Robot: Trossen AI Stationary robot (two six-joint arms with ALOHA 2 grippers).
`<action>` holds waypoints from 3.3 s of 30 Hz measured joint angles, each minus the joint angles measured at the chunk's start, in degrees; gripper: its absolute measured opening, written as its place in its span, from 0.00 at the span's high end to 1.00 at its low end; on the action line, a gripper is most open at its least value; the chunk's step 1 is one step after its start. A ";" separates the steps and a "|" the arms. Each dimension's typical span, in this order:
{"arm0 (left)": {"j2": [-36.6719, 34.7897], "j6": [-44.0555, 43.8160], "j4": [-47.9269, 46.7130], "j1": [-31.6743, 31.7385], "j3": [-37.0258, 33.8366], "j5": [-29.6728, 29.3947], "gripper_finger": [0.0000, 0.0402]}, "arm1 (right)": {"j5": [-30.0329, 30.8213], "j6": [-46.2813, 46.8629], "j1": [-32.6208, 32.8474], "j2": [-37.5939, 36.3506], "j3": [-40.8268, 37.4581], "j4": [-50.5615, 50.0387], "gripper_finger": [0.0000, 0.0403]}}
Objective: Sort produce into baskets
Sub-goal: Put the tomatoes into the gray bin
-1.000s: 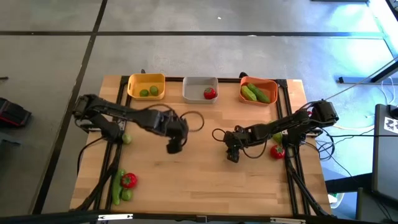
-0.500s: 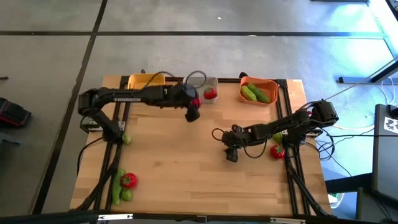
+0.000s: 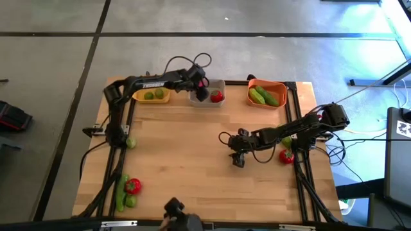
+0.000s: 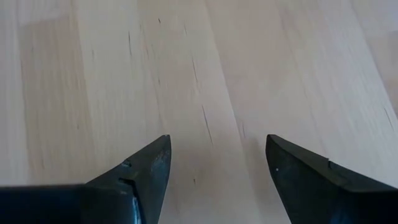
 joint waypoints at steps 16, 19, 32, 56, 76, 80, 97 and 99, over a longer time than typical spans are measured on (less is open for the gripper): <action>3.35 0.10 -5.48 1.42 1.33 -0.33 0.21 | -0.48 -0.78 0.00 0.02 0.01 -0.28 0.37; 2.17 0.39 -9.72 0.48 3.69 -0.36 0.19 | -0.48 -0.78 0.00 0.02 0.01 -0.28 0.37; -16.36 4.91 -29.92 -11.82 6.21 -0.72 0.19 | -0.46 -2.31 0.00 0.02 0.01 -0.46 0.37; -30.79 -40.48 -56.59 -63.79 3.89 5.02 0.19 | 1.93 -2.24 0.00 0.02 0.01 -0.31 0.37; -12.66 -64.76 -57.45 -90.98 3.89 6.33 0.19 | 2.03 -2.11 0.00 0.02 0.01 -0.35 0.37; -9.34 -67.10 -59.08 -92.60 3.89 7.70 0.19 | 1.99 -2.09 0.00 0.02 0.01 -0.37 0.37; -11.77 -72.57 -50.25 -95.97 -7.62 10.65 0.19 | 1.95 -1.90 0.00 0.02 0.01 -0.38 0.37; -13.48 -73.68 -48.45 -95.92 -10.01 10.78 0.19 | 1.92 -0.50 0.00 0.02 0.01 -0.40 0.37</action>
